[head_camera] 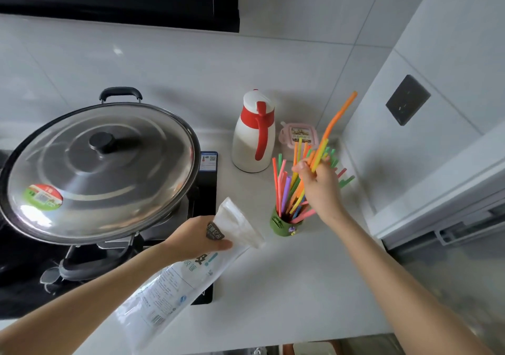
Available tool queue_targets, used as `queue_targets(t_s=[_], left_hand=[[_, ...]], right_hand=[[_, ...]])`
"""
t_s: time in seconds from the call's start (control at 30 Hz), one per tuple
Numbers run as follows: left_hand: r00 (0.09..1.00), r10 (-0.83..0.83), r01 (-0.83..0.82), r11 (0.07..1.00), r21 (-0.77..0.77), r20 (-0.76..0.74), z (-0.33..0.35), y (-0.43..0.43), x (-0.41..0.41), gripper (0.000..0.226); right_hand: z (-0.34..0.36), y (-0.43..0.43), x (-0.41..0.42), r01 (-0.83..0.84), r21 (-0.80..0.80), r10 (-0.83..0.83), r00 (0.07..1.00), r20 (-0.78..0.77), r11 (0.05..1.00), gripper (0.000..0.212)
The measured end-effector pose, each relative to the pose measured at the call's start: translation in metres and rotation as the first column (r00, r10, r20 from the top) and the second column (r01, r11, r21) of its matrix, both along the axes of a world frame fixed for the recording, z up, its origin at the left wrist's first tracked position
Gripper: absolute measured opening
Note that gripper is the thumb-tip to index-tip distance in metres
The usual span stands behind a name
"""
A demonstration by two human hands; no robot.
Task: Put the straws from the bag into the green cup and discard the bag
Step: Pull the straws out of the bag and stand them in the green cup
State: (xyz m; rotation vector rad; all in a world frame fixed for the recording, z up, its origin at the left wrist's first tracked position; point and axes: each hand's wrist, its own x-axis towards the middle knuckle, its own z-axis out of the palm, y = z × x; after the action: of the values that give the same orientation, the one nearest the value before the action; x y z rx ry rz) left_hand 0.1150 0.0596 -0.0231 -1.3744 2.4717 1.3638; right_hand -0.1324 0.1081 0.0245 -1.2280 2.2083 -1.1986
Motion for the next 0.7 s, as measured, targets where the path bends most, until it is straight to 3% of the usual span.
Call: queue_targets(t_s=[0.13, 0.37, 0.57, 0.63, 0.7], left_hand=[[1.0, 0.014, -0.014, 1.0, -0.002, 0.005, -0.001, -0.002, -0.003, 0.029], [0.999, 0.031, -0.031, 0.999, 0.021, -0.024, 0.004, -0.002, -0.009, 0.029], [0.985, 0.117, -0.1, 0.986, 0.134, -0.124, 0.019, -0.002, -0.009, 0.017], [0.966, 0.167, -0.121, 0.966, 0.227, -0.199, 0.028, -0.002, -0.008, 0.016], [0.943, 0.215, -0.136, 0.946, 0.296, -0.255, 0.037, -0.003, -0.008, 0.02]], right_hand=[[0.004, -0.007, -0.009, 0.016, -0.039, -0.015, 1.0, 0.02, 0.999, 0.004], [0.015, -0.008, -0.024, 0.083, -0.12, -0.071, 0.992, 0.101, 0.989, 0.003], [0.053, 0.028, 0.001, -0.03, -0.361, -0.073, 0.961, -0.267, 0.932, 0.016], [0.047, 0.043, 0.02, -0.111, -0.223, 0.097, 0.992, -0.076, 0.968, 0.029], [0.03, 0.048, 0.037, -0.258, 0.073, 0.241, 0.953, 0.183, 0.963, 0.064]])
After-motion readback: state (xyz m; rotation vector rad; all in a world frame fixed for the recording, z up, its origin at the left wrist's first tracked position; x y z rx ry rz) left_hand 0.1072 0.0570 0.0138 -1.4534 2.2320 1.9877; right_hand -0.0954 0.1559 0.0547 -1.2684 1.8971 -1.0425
